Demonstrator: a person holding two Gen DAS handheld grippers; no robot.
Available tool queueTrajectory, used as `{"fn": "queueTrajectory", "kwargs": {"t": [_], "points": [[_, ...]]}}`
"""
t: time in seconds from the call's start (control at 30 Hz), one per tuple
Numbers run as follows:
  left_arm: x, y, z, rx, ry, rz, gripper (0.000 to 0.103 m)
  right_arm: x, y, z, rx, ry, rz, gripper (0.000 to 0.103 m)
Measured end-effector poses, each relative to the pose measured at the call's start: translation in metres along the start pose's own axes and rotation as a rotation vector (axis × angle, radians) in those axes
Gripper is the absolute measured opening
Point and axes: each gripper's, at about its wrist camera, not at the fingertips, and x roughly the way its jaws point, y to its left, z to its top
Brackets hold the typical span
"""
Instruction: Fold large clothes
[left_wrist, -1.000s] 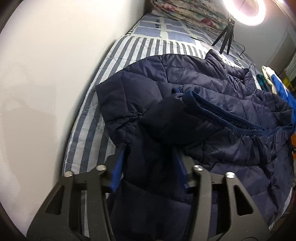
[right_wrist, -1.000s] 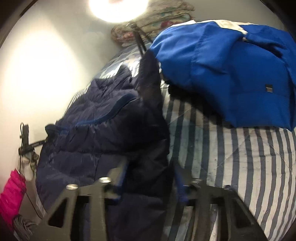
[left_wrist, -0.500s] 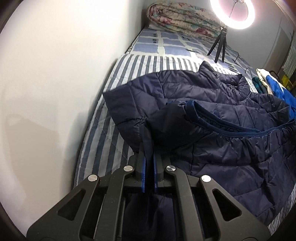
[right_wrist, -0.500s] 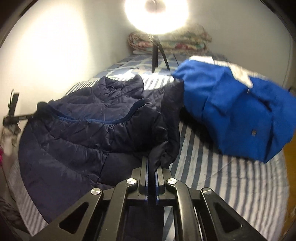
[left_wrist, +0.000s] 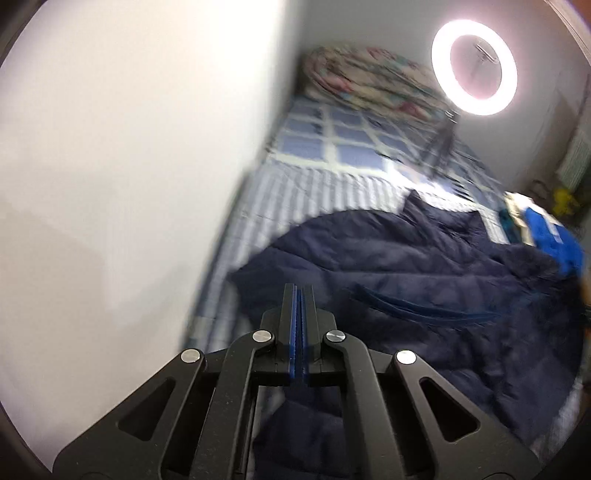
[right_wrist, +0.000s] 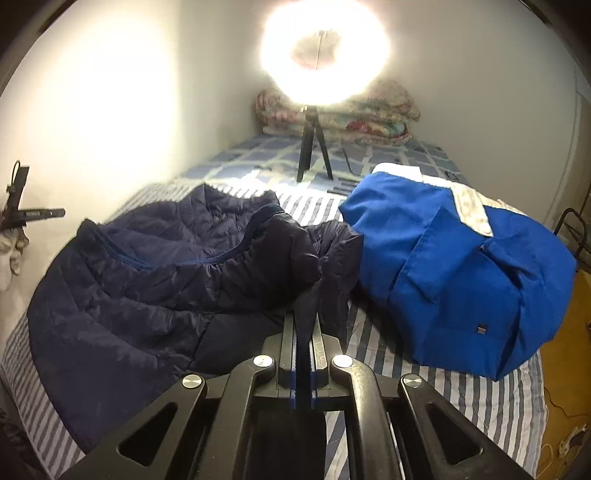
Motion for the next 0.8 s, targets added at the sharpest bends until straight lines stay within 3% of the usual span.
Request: {"fn": "queueTrajectory", "kwargs": {"t": [0.1,0.13,0.17,0.2,0.23,0.27,0.47,0.5,0.53,0.6,0.67,0.8], "points": [[0.017,-0.002,-0.006,0.019,0.051,-0.025,0.0,0.011,-0.002,-0.008,0.013,0.042,0.016,0.002],[0.021,-0.003,-0.009,0.019,0.06,-0.026,0.006,0.014,-0.004,-0.011,0.025,0.05,0.023,0.003],[0.028,-0.003,-0.012,0.01,0.074,-0.035,0.013,0.016,-0.007,-0.013,0.036,0.055,0.036,0.007],[0.035,-0.004,-0.016,0.001,0.088,-0.046,0.037,0.017,-0.01,-0.015,0.05,0.064,0.056,0.01],[0.04,-0.005,-0.018,0.0,0.094,-0.044,0.053,0.019,-0.013,-0.015,0.066,0.07,0.084,0.025],[0.045,-0.008,-0.022,0.009,0.093,-0.035,0.054,0.019,-0.017,-0.015,0.085,0.07,0.119,0.036],[0.064,-0.028,-0.027,0.071,0.094,0.006,0.053,0.037,-0.03,-0.005,0.149,0.068,0.158,0.042],[0.066,-0.034,-0.028,0.096,0.091,0.023,0.045,0.041,-0.031,-0.004,0.153,0.074,0.156,0.042],[0.068,-0.037,-0.028,0.11,0.094,0.042,0.03,0.046,-0.031,-0.003,0.151,0.086,0.139,0.04],[0.069,-0.041,-0.031,0.119,0.098,0.063,0.013,0.048,-0.029,-0.003,0.141,0.093,0.147,0.025],[0.067,-0.043,-0.034,0.132,0.086,0.064,0.008,0.048,-0.025,-0.004,0.119,0.104,0.152,0.008],[0.06,-0.044,-0.035,0.142,0.062,0.064,0.004,0.035,-0.018,-0.004,0.078,0.072,0.107,0.001]]}}
